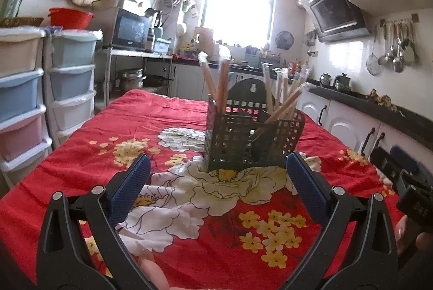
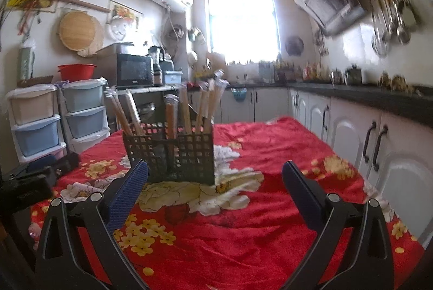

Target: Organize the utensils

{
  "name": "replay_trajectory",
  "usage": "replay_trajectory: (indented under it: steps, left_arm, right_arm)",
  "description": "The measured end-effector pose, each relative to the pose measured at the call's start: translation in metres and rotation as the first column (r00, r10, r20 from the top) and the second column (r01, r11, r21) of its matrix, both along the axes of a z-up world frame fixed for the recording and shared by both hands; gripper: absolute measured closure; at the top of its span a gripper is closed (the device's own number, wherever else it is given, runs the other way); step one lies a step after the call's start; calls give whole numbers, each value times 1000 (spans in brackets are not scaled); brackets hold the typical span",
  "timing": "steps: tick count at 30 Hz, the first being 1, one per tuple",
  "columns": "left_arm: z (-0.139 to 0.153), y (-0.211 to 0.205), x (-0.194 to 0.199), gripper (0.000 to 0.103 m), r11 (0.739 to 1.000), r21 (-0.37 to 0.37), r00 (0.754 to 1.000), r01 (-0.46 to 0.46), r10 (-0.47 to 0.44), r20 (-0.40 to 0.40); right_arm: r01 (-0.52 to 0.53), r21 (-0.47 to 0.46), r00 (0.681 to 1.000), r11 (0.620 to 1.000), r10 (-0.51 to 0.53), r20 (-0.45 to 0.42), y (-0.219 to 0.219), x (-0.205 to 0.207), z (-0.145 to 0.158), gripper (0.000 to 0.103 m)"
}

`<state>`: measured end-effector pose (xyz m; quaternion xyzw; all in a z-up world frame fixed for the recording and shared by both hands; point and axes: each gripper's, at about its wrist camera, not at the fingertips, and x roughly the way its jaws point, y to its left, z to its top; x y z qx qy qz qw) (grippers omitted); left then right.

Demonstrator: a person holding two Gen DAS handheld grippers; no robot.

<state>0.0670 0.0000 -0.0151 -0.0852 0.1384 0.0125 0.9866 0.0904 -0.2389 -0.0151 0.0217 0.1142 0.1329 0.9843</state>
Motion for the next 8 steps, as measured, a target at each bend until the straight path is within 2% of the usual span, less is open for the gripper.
replay_trajectory:
  steps: [2, 3, 4, 5, 6, 7, 8]
  left_arm:
    - [6, 19, 12, 10, 1000, -31, 998, 4, -6, -69]
    - [7, 33, 24, 10, 999, -47, 990, -5, -1, -138]
    - [4, 49, 38, 10, 998, -52, 976, -35, 23, -217]
    - [0, 65, 53, 10, 996, -34, 951, -86, 72, -301]
    - [-5, 76, 66, 10, 992, -18, 925, -124, 108, -365]
    - [-14, 94, 81, 10, 986, -7, 894, -170, 151, -422]
    - [-24, 108, 95, 10, 978, 13, 870, -208, 191, -454]
  right_arm:
    - [66, 10, 994, 998, -65, -83, -20, 24, 5, 6]
    - [111, -13, 984, 994, -112, -137, -29, 41, 6, 6]
    - [162, -67, 960, 984, -173, -220, -39, 66, 4, 6]
    - [199, -122, 931, 972, -227, -287, -47, 86, -1, 6]
    - [258, -222, 865, 940, -327, -381, -61, 119, -12, 6]
    - [277, -298, 812, 914, -388, -437, -70, 144, -24, 6]
    - [284, -332, 780, 900, -418, -466, -81, 165, -35, 6]
